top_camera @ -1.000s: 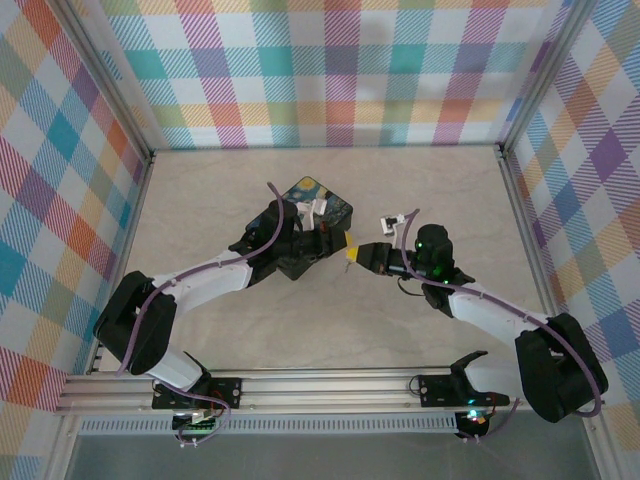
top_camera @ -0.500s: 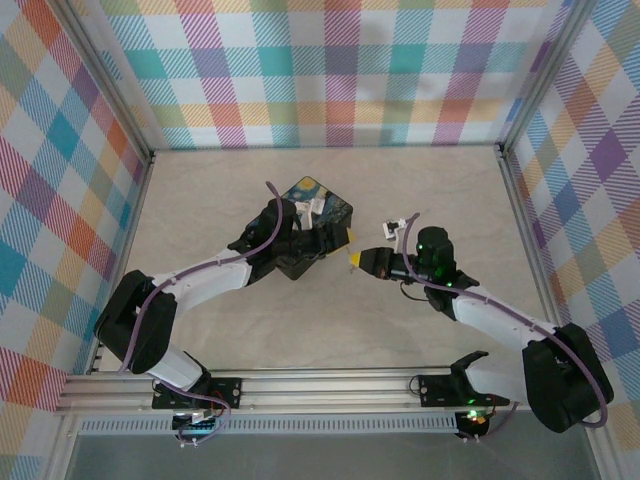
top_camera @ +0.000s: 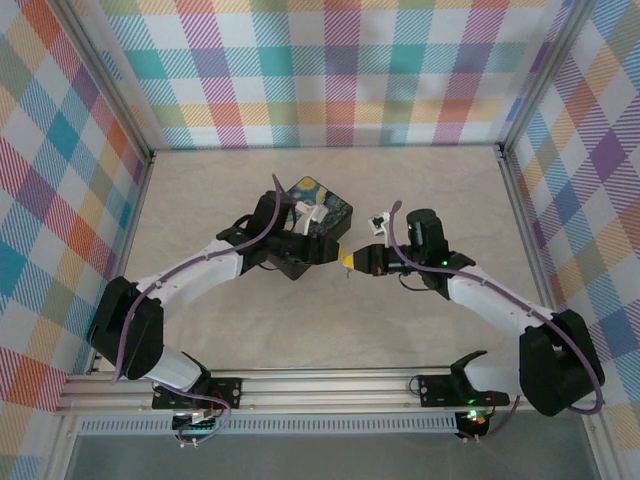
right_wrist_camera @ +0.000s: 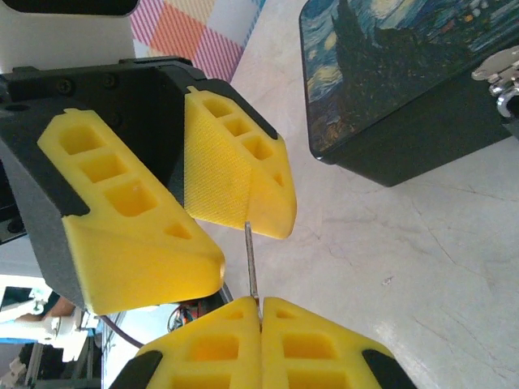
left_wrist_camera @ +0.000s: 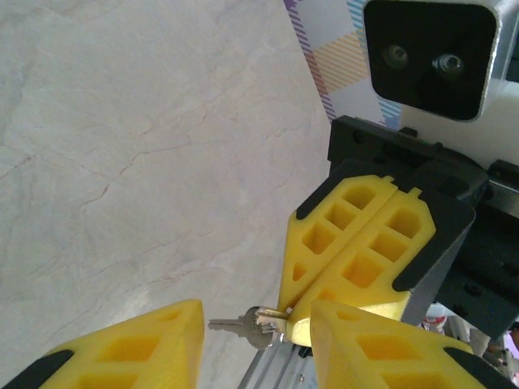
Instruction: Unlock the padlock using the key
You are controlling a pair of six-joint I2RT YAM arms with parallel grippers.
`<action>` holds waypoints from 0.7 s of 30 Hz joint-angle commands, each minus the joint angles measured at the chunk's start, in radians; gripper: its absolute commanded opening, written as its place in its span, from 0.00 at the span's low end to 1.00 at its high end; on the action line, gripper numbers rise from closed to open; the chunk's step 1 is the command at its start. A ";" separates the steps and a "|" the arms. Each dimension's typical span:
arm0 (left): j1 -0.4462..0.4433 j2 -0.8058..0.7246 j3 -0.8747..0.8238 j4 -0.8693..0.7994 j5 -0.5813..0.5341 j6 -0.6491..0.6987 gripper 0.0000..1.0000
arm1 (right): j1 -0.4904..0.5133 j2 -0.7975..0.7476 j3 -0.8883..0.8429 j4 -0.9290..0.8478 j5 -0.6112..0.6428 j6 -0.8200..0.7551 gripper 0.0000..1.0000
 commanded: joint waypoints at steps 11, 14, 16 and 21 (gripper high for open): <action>0.009 0.012 0.018 -0.034 0.096 0.078 0.25 | -0.007 0.080 0.061 -0.027 -0.107 -0.040 0.00; 0.010 0.019 0.018 -0.032 0.097 0.079 0.21 | -0.006 0.083 0.063 -0.021 -0.115 -0.038 0.00; 0.009 0.023 0.019 -0.028 0.097 0.079 0.17 | -0.006 0.083 0.067 -0.026 -0.118 -0.041 0.00; 0.009 0.041 0.017 0.014 0.101 0.049 0.07 | -0.007 0.077 0.066 -0.034 -0.114 -0.042 0.00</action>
